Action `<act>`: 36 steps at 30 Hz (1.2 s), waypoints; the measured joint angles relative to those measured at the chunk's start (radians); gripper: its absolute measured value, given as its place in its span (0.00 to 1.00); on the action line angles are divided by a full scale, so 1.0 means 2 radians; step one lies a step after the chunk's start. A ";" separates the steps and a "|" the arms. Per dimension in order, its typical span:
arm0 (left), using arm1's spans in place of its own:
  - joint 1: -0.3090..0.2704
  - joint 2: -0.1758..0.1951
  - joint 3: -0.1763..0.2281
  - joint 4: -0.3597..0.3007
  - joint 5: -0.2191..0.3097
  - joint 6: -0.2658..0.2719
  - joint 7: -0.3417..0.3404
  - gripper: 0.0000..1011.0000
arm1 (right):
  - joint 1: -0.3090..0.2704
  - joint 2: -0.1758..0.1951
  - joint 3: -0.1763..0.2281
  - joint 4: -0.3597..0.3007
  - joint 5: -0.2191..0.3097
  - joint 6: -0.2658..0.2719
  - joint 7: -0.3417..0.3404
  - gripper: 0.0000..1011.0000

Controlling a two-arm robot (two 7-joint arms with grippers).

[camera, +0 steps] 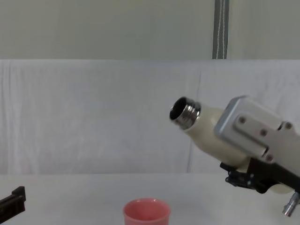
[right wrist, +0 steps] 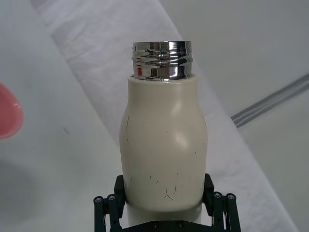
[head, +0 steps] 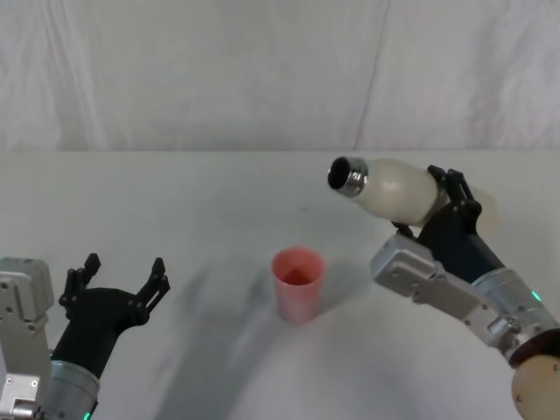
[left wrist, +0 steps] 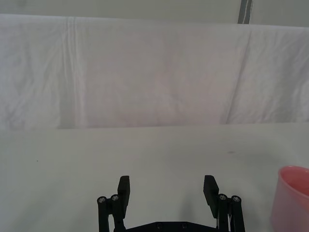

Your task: Grasp the thermos with one hand and pour water into the cup lid.

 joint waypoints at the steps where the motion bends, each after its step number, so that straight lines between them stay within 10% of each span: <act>1: 0.000 0.000 0.000 0.000 0.000 0.000 0.000 0.99 | -0.002 -0.002 0.005 -0.001 0.009 -0.002 0.001 0.94; 11: 0.000 0.000 0.000 0.000 0.000 0.000 0.000 0.99 | -0.016 -0.020 0.042 -0.007 0.088 -0.018 0.016 0.94; 24: 0.000 0.000 0.000 0.000 0.000 0.000 0.000 0.99 | -0.036 -0.076 0.112 0.007 0.261 -0.028 0.047 0.94; 36: 0.000 0.000 0.000 0.000 0.000 0.000 0.000 0.99 | -0.039 -0.095 0.139 0.024 0.336 -0.021 0.053 0.94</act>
